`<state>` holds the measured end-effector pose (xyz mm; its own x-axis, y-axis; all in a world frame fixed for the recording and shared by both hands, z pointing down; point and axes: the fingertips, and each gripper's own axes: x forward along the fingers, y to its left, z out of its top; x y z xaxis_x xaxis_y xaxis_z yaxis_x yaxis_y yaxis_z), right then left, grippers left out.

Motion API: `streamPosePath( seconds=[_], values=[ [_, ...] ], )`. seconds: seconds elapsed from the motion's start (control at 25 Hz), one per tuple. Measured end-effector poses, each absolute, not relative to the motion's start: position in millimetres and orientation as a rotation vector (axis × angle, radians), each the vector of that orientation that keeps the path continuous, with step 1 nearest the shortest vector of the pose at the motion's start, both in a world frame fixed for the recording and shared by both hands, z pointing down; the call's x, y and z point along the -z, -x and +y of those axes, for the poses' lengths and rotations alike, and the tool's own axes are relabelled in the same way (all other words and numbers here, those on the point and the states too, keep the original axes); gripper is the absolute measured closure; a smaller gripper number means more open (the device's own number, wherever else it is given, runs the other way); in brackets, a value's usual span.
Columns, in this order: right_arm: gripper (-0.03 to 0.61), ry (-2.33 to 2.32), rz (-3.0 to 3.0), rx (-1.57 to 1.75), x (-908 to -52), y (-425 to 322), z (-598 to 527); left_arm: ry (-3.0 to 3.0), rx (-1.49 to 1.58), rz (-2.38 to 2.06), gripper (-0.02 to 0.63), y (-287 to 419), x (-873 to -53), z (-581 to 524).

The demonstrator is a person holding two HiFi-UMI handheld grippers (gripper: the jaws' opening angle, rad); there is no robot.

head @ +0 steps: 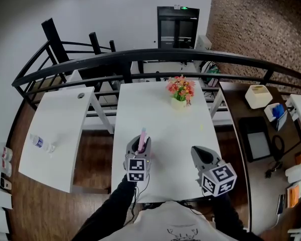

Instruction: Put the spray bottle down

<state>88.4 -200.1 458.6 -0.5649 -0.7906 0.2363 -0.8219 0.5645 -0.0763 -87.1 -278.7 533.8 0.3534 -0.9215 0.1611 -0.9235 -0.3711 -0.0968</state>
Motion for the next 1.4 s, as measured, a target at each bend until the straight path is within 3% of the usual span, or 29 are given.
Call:
streamPosePath(
  seconds=[0.44,0.76,1.04,1.08,1.16,1.28,1.4],
  values=[
    [0.611,-1.357,-2.627,-0.261,-462,-88,-200,-2.596,-0.264,-1.76,0.472,87,-538,-275],
    [0.611,-1.362,-2.627,-0.272,-459,-89,-195,-2.609,-0.252,-1.715,0.365,87,-531,-263],
    [0.611,-1.423,-2.628,-0.272,-454,-100,-200,-2.566,-0.121,-1.734,0.364,121,-492,-213],
    [0.611,-1.428,-2.63,-0.275,-454,-102,-201,-2.559,-0.1,-1.724,0.374,126,-487,-205],
    [0.611,-1.438,-2.635,-0.285,-454,-104,-204,-2.539,-0.063,-1.722,0.498,136,-474,-192],
    [0.611,-1.455,-2.656,-0.291,-451,-105,-208,-2.503,-0.033,-1.746,0.607,149,-458,-183],
    [0.611,-1.46,-2.708,-0.29,-444,-103,-210,-2.466,-0.059,-1.74,0.623,152,-454,-183]
  ],
)
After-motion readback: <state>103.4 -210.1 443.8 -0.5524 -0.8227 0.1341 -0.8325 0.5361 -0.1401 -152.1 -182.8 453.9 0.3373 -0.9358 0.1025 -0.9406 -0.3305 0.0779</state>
